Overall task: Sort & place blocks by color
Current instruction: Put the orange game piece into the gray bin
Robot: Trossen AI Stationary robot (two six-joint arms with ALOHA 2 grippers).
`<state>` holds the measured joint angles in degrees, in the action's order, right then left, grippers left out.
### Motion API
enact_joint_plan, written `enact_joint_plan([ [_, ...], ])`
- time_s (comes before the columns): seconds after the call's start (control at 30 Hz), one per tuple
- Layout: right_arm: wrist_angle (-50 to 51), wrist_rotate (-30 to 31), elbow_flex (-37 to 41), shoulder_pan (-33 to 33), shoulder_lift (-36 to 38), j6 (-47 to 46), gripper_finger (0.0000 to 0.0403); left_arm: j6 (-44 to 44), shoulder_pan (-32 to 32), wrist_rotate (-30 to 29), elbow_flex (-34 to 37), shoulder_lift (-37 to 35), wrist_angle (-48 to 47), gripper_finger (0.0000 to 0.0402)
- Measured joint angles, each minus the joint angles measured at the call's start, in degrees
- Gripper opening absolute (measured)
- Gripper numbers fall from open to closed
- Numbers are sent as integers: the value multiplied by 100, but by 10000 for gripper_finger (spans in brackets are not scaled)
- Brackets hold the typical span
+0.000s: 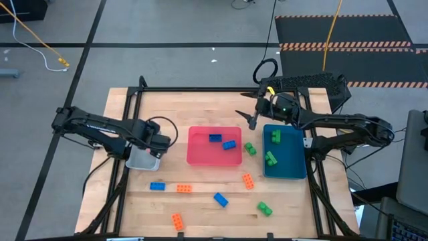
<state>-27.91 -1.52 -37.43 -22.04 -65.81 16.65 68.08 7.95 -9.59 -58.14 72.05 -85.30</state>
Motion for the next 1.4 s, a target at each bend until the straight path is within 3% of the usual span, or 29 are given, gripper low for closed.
enact_joint_plan([
  [0.1, 363, -2, 0, 2, 173, -247, 340, -58, 55, 214, -112, 0, 0, 382],
  [0.23, 1192, -1, 0, 75, 535, -562, 340, -352, 120, 388, -403, 0, 140, 394],
  [0.43, 2262, -7, 0, 314, 1104, -834, 340, -1542, 387, 379, -988, -4, 1623, 360],
  [0.63, 3116, -12, 0, 509, 1651, -850, 341, -2398, 854, 351, -1046, 13, 3148, 321],
  [0.87, 4233, -26, 0, 706, 2234, -1351, 341, -2543, 1558, 55, -954, 513, 3295, 283],
  [1.07, 4293, -26, 0, 841, 2315, -1766, 341, -3132, 1904, 56, -917, 1326, 3375, 260],
  [1.4, 4274, -11, 0, 879, 2296, -1743, 341, -3609, 2177, 807, -917, 2437, 3860, 267],
])
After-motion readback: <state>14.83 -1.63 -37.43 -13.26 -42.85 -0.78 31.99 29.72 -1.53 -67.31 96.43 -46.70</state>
